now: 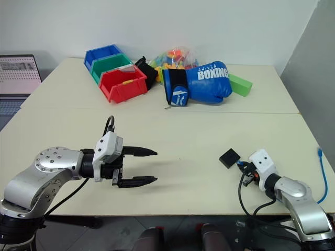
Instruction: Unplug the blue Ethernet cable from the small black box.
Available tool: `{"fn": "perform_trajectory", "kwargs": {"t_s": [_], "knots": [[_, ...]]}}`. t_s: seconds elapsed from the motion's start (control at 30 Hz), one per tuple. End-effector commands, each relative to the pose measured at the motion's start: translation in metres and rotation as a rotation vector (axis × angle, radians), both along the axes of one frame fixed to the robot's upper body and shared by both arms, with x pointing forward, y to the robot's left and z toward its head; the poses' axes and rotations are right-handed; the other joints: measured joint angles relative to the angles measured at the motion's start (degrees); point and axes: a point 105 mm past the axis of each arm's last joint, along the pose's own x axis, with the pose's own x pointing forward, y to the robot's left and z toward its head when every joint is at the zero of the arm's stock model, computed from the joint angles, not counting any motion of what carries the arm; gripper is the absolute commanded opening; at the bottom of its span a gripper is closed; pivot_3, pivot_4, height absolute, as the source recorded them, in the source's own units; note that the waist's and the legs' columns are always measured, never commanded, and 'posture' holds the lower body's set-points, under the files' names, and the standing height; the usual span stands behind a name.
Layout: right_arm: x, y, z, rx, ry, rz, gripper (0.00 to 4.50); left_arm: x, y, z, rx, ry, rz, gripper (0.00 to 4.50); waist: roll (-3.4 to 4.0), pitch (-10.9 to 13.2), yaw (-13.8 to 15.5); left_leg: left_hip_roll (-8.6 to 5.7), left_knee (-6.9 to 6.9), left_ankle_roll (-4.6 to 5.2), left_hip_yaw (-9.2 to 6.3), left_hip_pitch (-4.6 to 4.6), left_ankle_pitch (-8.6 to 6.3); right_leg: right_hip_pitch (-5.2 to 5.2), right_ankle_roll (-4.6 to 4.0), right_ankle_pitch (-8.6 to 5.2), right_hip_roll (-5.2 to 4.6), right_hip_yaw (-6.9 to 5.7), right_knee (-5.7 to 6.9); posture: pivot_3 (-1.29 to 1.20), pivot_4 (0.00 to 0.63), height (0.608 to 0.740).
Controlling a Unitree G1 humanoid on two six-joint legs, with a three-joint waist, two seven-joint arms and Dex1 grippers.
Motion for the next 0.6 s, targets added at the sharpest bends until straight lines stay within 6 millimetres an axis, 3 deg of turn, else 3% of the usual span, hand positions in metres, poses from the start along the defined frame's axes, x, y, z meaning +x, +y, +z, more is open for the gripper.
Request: {"fn": "perform_trajectory", "kwargs": {"t_s": [0.03,0.3,0.6], "knots": [[0.011,0.017,0.029,-0.153,-0.167,0.151,0.14,0.008,-0.001,0.006,-0.067,-0.016,0.035,4.17,0.02,0.0,-0.1,0.0,0.01,0.0,0.0,0.0,0.0,0.0,0.0,0.0,0.0,0.0,0.0,0.0,0.15,0.74],[0.023,0.1,0.075,-0.317,-0.545,0.564,0.14,0.011,-0.003,0.012,-0.213,0.137,0.04,4.17,0.02,0.0,-0.9,0.05,0.01,0.0,-0.03,-0.01,0.0,-0.03,0.0,0.01,0.07,-0.04,0.03,0.0,0.15,0.74],[0.017,0.151,0.112,-0.409,-0.814,0.853,0.14,0.018,0.003,0.015,-0.34,0.275,0.125,4.17,0.04,0.0,-0.8,0.01,0.04,0.0,-0.03,-0.04,0.0,-0.02,-0.17,0.11,0.02,-0.09,0.04,0.0,0.15,0.74]]}}
